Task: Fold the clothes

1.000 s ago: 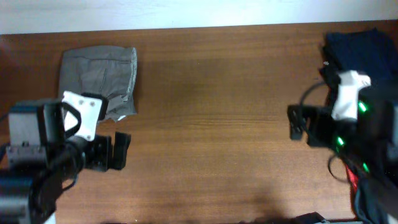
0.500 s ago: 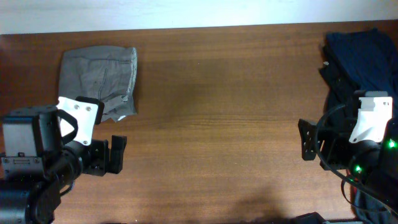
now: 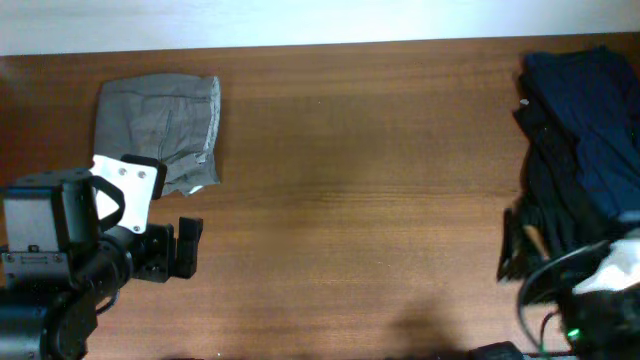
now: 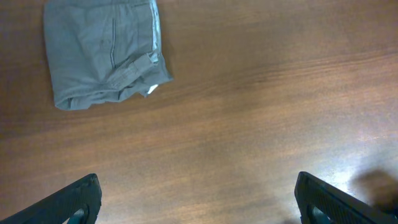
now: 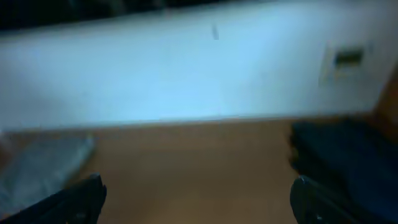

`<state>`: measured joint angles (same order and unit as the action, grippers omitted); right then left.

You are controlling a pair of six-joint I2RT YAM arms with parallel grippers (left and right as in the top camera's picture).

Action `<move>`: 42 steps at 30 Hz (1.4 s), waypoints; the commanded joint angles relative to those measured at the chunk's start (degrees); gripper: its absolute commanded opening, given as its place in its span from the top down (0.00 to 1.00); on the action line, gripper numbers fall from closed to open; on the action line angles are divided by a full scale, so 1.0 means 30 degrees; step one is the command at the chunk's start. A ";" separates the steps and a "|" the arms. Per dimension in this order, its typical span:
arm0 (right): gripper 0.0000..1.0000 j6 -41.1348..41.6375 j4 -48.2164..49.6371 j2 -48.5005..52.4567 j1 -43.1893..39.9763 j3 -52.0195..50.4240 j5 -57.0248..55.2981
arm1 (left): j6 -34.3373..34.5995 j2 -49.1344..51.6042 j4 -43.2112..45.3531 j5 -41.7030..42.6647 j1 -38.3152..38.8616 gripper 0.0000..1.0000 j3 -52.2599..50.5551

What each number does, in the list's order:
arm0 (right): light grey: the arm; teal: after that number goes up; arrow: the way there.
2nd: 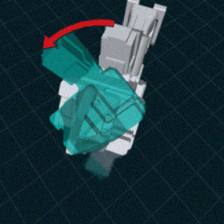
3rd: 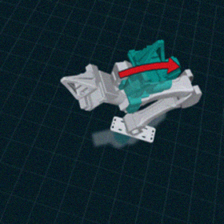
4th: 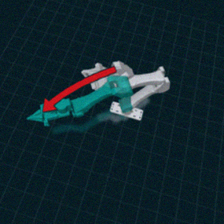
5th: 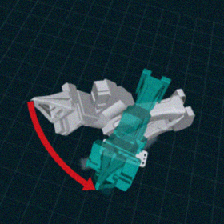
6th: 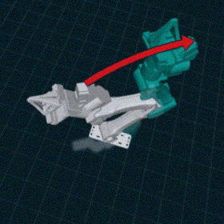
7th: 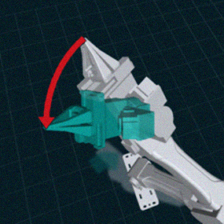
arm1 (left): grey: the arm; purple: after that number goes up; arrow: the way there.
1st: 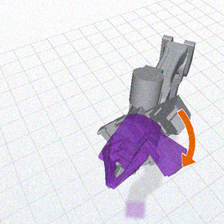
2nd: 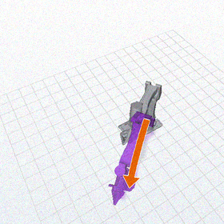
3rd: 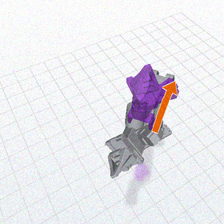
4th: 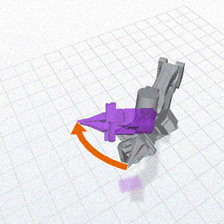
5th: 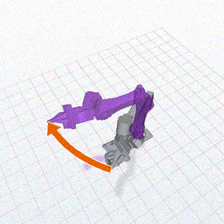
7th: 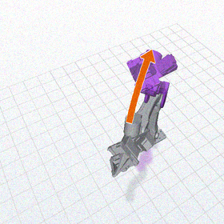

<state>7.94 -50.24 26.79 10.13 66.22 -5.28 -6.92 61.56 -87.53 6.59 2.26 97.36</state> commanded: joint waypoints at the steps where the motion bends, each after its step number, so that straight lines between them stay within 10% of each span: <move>1: 0.01 -0.0430 0.0933 -0.3453 -0.0444 -0.5850 0.0080 | -0.0372 -0.0044 -0.0015 -0.0138 0.0109 0.01 0.0219; 7: 0.01 -0.0430 0.3184 -0.8823 -0.0510 -1.3435 0.0503 | -0.0372 -0.0044 -0.0007 -0.0138 0.0109 0.01 0.0219; 18: 0.01 -0.0437 1.0571 -0.8845 -0.0503 -2.0181 0.1406 | -0.0372 -0.0044 -0.0015 -0.0138 0.0109 0.01 0.0219; 42: 0.01 -0.0437 1.1417 -0.8794 -0.0510 -2.0451 0.1399 | -0.0590 -0.0903 0.1486 -0.0248 0.0124 0.01 -0.0277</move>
<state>7.03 -16.23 0.84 9.04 5.41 -1.43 -7.11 61.39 -87.15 6.55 2.26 97.43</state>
